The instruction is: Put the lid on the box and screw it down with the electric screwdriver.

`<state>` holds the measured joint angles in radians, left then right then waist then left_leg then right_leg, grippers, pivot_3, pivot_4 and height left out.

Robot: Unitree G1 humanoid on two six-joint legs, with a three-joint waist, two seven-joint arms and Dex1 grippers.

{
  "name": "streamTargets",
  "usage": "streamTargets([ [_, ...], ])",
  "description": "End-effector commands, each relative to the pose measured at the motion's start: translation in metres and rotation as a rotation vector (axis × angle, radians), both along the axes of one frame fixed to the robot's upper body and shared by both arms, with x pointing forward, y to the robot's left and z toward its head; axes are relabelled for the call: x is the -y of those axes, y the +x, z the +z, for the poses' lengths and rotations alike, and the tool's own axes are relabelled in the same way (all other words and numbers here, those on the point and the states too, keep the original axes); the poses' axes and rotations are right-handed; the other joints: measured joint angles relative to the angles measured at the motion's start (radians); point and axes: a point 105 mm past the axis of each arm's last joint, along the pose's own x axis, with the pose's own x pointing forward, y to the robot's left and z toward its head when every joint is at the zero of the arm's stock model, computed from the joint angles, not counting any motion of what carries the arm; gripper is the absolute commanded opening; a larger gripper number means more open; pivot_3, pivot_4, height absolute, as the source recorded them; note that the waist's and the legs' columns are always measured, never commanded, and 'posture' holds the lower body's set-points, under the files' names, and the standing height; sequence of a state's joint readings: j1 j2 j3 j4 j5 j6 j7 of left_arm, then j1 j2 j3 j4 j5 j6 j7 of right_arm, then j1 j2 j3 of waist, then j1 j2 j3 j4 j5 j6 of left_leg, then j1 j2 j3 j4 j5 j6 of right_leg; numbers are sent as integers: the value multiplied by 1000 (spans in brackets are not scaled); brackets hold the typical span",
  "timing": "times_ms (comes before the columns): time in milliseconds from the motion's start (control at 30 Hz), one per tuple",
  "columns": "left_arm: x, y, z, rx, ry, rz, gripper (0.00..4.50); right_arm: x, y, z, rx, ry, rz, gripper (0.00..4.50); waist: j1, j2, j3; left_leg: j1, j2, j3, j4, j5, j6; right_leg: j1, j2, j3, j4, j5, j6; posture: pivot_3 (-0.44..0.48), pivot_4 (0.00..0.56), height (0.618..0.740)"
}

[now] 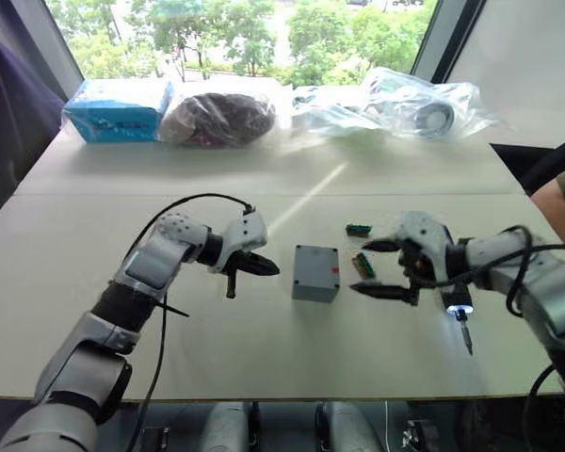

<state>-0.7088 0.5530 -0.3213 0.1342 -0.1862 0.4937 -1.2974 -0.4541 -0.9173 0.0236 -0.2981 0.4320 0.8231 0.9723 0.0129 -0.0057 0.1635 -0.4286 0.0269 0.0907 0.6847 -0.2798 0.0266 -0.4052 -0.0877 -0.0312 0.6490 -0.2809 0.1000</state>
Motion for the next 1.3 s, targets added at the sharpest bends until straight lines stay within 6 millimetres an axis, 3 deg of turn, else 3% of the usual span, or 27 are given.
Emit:
streamTargets([
  [33,4,9,32,61,-105,38,0,17,48,10,140,80,-178,4419,-4,-1,0,0,0,0,0,0,0,0,0,0,0,0,0,0,150,740],
  [200,15,14,59,88,-207,56,0,16,93,-1,241,159,-273,4419,-3,-1,0,0,0,1,0,4,-6,-1,1,1,1,0,0,0,150,740],
  [367,13,8,59,93,-202,57,0,9,103,-16,217,184,-264,4419,-7,-1,0,0,0,2,-1,5,-8,-1,1,1,0,0,0,0,150,740],
  [600,5,2,52,71,-192,86,0,6,97,-32,168,188,-236,2065,-10,-1,0,0,0,2,-1,5,-8,-1,0,1,0,0,0,0,150,740],
  [1300,7,1,42,65,-153,78,0,-4,92,-49,112,226,-234,2065,-9,-1,0,0,0,2,-1,5,-8,-1,0,1,1,0,0,0,150,740],
])
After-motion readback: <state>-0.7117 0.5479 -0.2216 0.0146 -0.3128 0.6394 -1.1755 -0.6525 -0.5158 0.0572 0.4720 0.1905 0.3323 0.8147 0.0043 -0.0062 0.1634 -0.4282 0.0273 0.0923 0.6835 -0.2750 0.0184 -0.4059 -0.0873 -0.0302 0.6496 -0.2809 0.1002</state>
